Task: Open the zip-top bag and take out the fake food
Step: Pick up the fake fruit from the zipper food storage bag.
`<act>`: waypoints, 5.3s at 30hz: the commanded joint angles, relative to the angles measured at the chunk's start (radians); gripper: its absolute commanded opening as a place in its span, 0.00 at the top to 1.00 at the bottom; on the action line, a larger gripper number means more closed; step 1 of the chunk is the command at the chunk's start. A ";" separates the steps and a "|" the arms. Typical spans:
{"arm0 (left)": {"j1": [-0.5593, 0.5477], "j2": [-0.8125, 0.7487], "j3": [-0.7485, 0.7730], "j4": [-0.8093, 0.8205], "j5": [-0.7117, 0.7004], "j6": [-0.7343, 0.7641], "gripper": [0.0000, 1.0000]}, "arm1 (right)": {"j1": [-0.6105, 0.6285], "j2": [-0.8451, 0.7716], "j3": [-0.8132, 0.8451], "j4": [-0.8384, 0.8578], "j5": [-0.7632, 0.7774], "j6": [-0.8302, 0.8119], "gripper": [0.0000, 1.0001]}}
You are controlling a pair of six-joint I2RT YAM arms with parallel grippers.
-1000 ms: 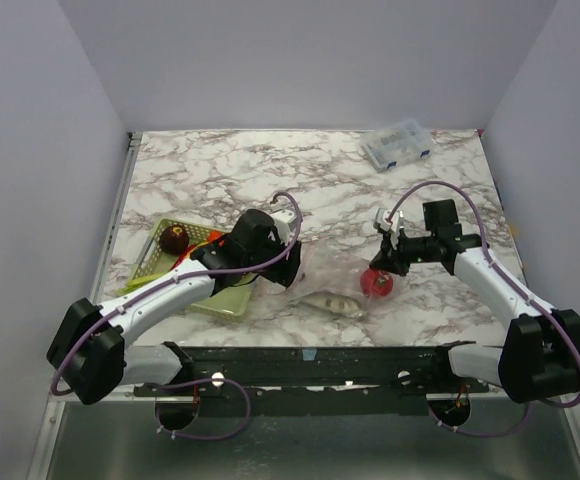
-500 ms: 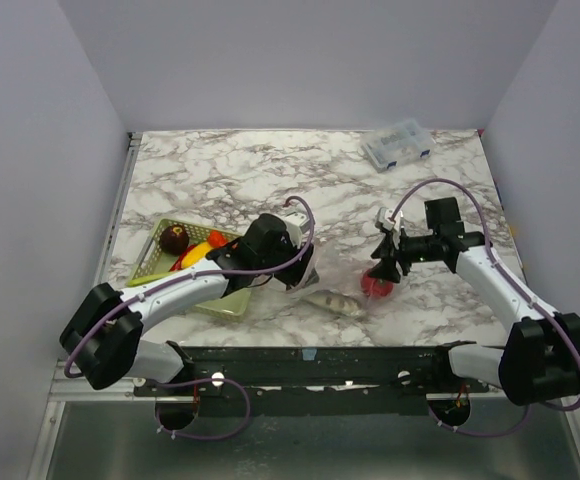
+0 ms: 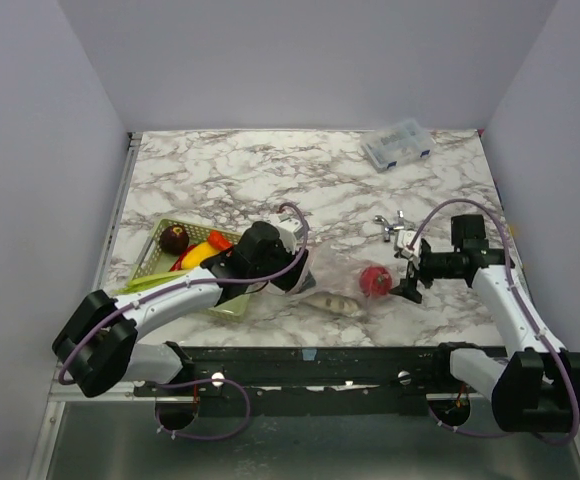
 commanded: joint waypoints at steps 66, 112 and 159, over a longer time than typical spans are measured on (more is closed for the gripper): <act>0.036 0.046 -0.235 0.611 0.152 -0.295 0.40 | 0.094 -0.051 0.021 0.109 -0.009 0.258 0.99; -0.135 0.378 -0.038 0.625 -0.071 -0.462 0.25 | 0.190 0.300 0.014 0.106 0.071 -0.099 0.69; -0.180 0.582 0.042 0.790 -0.214 -0.751 0.06 | 0.229 0.286 -0.050 0.178 -0.054 -0.004 0.92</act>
